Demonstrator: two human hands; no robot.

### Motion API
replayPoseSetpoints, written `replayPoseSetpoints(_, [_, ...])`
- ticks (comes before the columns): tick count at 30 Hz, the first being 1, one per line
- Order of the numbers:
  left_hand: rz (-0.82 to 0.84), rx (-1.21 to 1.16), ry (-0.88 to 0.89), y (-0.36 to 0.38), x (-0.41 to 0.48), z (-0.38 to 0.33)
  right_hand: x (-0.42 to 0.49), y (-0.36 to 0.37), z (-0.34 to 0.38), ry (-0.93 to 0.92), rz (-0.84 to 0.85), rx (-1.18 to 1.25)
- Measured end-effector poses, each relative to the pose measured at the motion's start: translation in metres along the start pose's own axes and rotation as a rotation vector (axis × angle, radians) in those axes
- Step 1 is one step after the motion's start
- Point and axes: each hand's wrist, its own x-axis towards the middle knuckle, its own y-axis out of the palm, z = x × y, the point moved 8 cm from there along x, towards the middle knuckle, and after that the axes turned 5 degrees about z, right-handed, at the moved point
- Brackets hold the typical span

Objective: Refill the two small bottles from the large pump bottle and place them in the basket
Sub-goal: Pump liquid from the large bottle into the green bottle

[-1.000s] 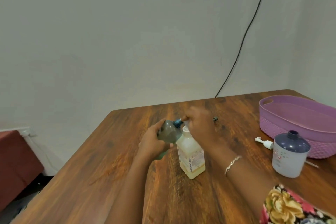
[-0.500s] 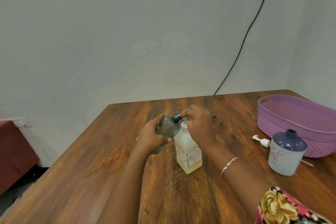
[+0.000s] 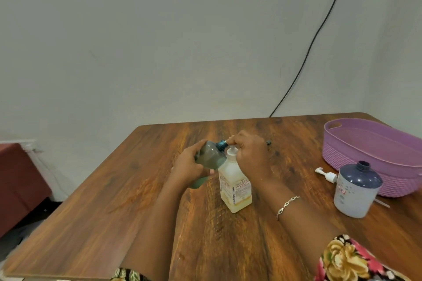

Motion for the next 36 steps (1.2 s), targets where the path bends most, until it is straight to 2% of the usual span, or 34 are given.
replayPoseSetpoints(6, [-0.002, 0.008, -0.043, 0.004, -0.004, 0.001, -0.003, 0.001, -0.004, 0.023, 0.045, -0.018])
replayPoseSetpoints(10, [-0.007, 0.0, -0.023, -0.003, -0.001, -0.004, 0.016, 0.002, 0.0, 0.034, 0.134, -0.03])
replayPoseSetpoints(15, [0.01, 0.042, -0.04, 0.001, 0.002, 0.001, -0.002, 0.004, 0.001, 0.036, 0.011, -0.019])
replayPoseSetpoints(20, [0.003, 0.024, -0.041, 0.003, -0.001, 0.0, -0.005, 0.002, -0.003, 0.048, 0.007, 0.012])
replayPoseSetpoints(24, [-0.015, 0.05, -0.038, -0.005, 0.001, -0.004, 0.014, 0.001, -0.001, 0.08, 0.071, -0.003])
replayPoseSetpoints(32, [0.018, 0.072, -0.044, 0.005, 0.001, 0.0, -0.007, 0.007, -0.01, 0.072, 0.035, 0.004])
replayPoseSetpoints(36, [-0.007, 0.028, -0.018, -0.002, 0.0, -0.005, 0.007, 0.002, -0.002, 0.061, 0.086, 0.015])
